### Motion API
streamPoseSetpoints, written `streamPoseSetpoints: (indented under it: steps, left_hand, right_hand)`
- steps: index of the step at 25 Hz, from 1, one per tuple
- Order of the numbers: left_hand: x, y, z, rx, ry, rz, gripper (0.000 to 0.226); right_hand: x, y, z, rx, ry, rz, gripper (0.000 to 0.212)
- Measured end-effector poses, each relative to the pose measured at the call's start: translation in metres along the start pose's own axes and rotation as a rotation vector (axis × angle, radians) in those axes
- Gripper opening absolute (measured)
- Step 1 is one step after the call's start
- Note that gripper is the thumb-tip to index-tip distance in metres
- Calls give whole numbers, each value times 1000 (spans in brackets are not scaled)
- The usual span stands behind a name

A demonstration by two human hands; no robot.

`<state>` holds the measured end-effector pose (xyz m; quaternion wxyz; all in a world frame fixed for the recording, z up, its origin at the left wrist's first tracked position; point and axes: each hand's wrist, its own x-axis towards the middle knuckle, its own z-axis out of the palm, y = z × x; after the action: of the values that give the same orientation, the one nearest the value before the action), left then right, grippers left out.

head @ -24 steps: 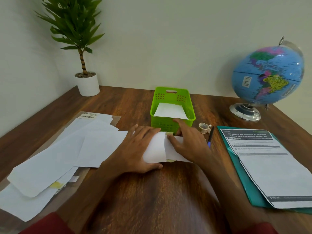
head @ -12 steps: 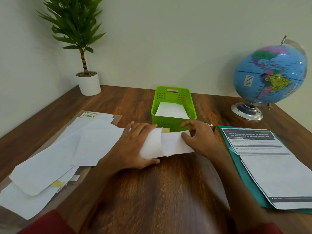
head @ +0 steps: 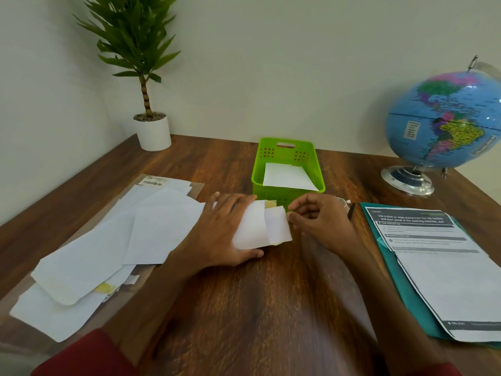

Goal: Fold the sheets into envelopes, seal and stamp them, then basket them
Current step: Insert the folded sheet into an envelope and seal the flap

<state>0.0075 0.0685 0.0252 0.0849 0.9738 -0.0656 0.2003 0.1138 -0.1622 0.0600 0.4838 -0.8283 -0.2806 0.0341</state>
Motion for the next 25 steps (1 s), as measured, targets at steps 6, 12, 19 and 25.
streamPoseSetpoints:
  steps: [6, 12, 19, 25]
  left_hand:
    - [1, 1, 5, 23, -1, 5, 112]
    - [1, 4, 5, 17, 37, 8, 110]
    - [2, 6, 2, 54, 90, -12, 110]
    - [2, 14, 0, 119, 145, 1, 110]
  right_hand:
    - [-2, -3, 23, 217, -50, 30, 15]
    - [1, -1, 23, 334, -98, 55, 20]
    - [-5, -3, 26, 338, -16, 81, 34]
    - [-7, -7, 30, 284, 14, 143, 34]
